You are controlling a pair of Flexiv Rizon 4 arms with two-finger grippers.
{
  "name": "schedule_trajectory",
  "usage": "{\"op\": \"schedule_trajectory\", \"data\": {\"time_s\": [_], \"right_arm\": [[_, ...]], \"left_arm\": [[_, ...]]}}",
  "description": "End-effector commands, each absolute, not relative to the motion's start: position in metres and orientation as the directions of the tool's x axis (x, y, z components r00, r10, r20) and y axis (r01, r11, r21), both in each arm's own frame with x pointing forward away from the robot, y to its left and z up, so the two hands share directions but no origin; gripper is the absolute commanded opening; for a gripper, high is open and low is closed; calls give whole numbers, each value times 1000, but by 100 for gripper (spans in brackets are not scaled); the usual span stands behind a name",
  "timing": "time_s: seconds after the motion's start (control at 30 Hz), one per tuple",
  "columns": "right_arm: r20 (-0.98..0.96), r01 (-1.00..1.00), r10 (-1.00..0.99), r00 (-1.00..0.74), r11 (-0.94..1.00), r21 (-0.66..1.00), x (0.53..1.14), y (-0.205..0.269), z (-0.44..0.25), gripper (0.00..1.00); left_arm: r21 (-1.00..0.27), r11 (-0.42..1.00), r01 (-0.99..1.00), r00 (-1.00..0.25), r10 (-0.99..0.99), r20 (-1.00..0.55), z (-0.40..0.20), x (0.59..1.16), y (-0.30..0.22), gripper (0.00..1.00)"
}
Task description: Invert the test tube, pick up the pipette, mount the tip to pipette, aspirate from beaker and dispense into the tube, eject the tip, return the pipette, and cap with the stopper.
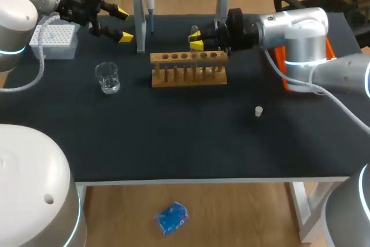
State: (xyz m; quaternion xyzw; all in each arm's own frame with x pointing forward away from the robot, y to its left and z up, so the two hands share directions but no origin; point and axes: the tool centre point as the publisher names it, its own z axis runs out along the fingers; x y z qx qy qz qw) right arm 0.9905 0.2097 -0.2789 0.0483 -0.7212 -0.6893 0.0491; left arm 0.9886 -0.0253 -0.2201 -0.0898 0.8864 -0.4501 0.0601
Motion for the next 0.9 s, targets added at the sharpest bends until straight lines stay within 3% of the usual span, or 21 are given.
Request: {"op": "schedule_trajectory", "data": {"time_s": [0.03,0.9], "right_arm": [[-1,-8,-143,-990,52,999,991,208,-274,0],[-38,-43,-146,-989,33,999,989,205,-251,0]], "left_arm": [[-807,581,-107,-977,-211,-23,-219,989,-25,100],[-807,581,-107,-977,-211,-23,-219,989,-25,100]]}}
